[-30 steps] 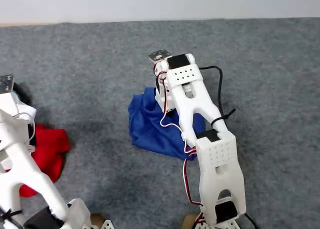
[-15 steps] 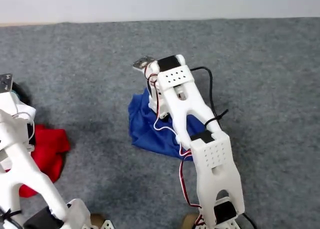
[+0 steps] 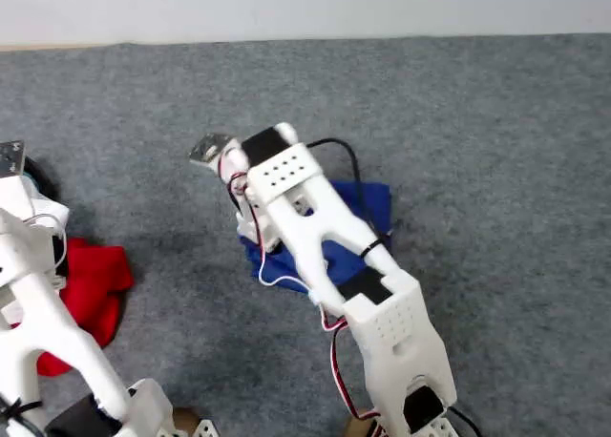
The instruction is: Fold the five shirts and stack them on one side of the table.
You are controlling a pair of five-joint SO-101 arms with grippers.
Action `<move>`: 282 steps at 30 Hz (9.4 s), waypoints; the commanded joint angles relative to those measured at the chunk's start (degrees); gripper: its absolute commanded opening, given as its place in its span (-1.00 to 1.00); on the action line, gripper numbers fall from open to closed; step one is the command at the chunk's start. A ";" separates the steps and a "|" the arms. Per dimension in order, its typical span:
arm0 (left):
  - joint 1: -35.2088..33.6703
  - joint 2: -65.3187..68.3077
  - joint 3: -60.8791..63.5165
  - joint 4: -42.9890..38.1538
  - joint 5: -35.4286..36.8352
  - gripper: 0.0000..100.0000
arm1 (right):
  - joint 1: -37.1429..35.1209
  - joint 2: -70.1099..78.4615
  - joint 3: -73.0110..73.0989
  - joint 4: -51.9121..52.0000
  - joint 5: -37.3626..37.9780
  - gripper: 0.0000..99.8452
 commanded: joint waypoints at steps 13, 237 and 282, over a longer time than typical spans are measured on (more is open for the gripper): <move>0.26 -1.85 -0.13 -0.88 0.09 -0.99 | -4.35 -9.54 -0.35 2.42 -4.75 -0.55; 0.18 -1.93 2.07 -1.14 0.44 -0.99 | 19.74 2.42 16.26 -16.48 -28.48 -0.22; 0.26 -1.85 7.43 -7.30 0.26 -0.99 | 31.08 13.76 -21.36 -23.08 33.67 -0.95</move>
